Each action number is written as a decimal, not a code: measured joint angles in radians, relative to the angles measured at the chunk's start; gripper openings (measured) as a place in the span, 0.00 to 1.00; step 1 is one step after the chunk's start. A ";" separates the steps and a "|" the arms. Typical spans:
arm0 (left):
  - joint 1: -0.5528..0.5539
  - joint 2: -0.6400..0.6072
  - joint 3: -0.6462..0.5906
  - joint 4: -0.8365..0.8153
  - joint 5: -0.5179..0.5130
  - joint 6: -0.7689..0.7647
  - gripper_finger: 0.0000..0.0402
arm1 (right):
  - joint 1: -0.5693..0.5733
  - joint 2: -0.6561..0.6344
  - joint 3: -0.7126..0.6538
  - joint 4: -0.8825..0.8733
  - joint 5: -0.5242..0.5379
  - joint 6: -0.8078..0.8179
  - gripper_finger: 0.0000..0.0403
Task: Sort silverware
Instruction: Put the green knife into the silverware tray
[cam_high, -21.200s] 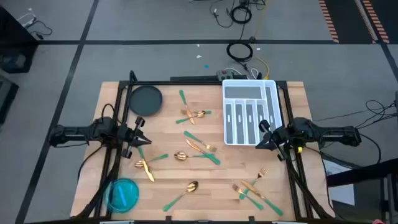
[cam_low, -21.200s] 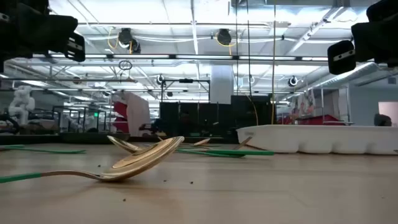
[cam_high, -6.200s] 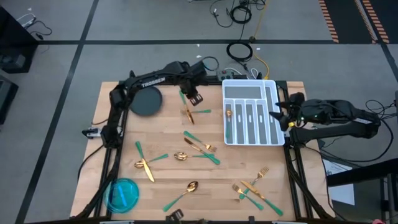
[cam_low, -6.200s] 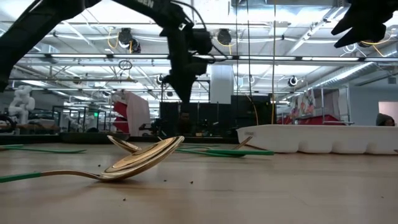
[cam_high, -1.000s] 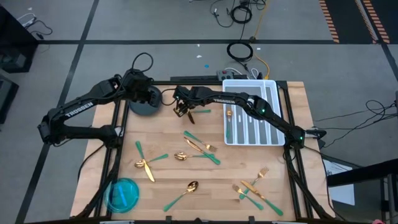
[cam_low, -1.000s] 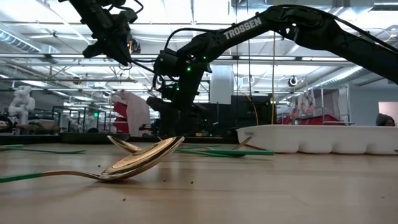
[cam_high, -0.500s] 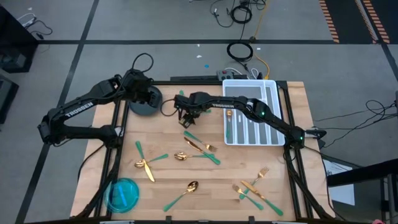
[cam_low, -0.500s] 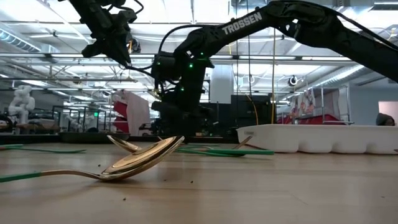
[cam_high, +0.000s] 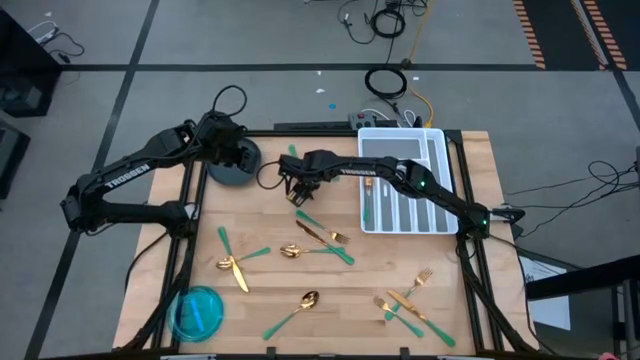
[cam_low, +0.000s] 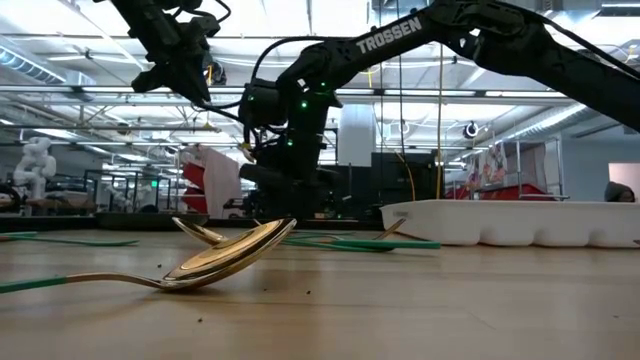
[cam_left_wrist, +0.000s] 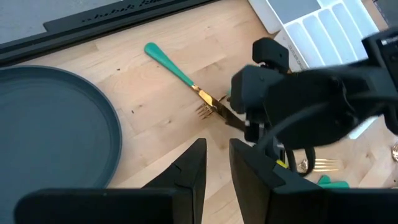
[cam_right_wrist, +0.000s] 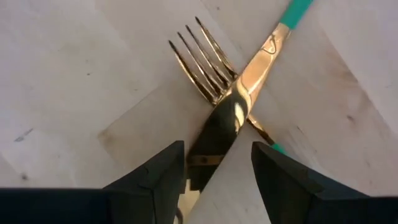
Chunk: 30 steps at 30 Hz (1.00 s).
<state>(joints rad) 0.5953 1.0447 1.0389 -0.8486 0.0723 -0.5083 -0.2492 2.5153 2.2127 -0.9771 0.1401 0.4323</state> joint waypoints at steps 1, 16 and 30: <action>0.000 0.000 0.000 0.000 0.000 0.000 0.19 | -0.003 0.000 0.000 0.000 -0.016 0.002 0.45; 0.000 0.000 0.000 0.000 0.000 0.000 0.19 | -0.008 0.000 0.000 0.022 -0.068 0.029 0.46; 0.000 0.000 0.000 0.000 0.000 0.000 0.19 | -0.010 0.001 0.000 0.021 -0.090 0.052 0.60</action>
<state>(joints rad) 0.5953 1.0447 1.0386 -0.8482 0.0723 -0.5083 -0.2595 2.5162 2.2127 -0.9560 0.0498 0.4844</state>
